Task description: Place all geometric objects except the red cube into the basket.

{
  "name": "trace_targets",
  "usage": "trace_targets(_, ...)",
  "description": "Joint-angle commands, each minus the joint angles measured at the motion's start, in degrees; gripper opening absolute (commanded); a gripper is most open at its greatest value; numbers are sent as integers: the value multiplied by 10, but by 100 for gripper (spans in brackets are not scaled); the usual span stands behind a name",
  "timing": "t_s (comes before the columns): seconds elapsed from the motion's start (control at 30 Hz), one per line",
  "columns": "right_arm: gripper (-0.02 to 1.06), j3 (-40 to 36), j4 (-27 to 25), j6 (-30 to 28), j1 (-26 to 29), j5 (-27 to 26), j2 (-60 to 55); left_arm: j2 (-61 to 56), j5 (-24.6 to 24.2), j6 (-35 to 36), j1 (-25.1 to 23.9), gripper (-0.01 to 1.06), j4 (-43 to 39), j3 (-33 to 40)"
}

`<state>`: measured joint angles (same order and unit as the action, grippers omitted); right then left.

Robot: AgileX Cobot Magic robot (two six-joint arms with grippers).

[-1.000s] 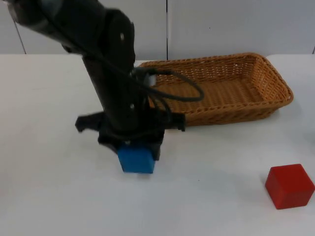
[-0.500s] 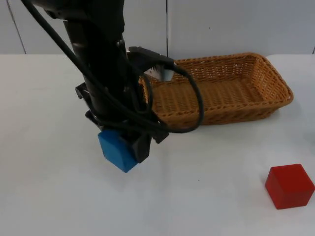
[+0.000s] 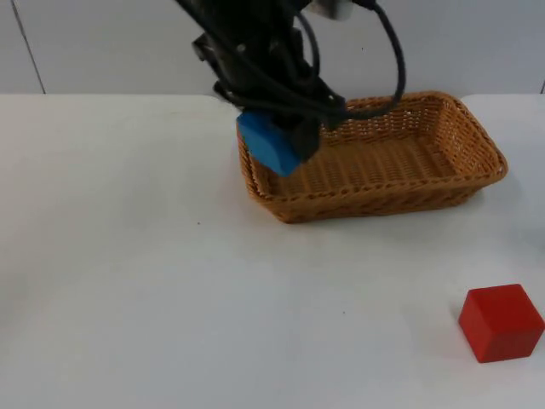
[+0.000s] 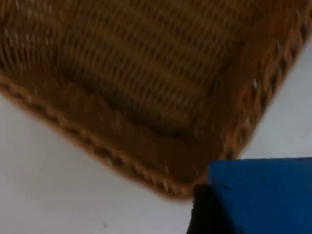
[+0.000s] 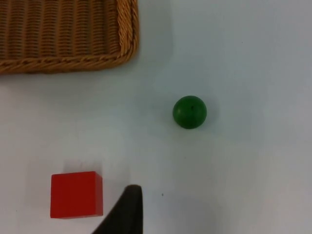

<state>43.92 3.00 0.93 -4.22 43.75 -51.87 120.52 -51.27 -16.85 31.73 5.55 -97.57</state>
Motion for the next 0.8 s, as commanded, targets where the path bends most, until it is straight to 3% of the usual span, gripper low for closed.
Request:
trace_targets(0.0, 105, 4, 0, -1, 5, 2, 2, 28, -19, -4, 2, 0, -3, -45)
trace_targets(0.23, 105, 4, 0, -1, 5, 2, 2, 169, -53, 1, 2, 0, -3, -238)
trace_targets(0.4, 105, 4, 0, -1, 5, 2, 2, 233, -56, 17, 2, 0, -3, -326)
trace_targets(0.77, 105, 4, 0, 1, 5, 8, 2, 255, 14, 37, -12, 0, 0, -340)
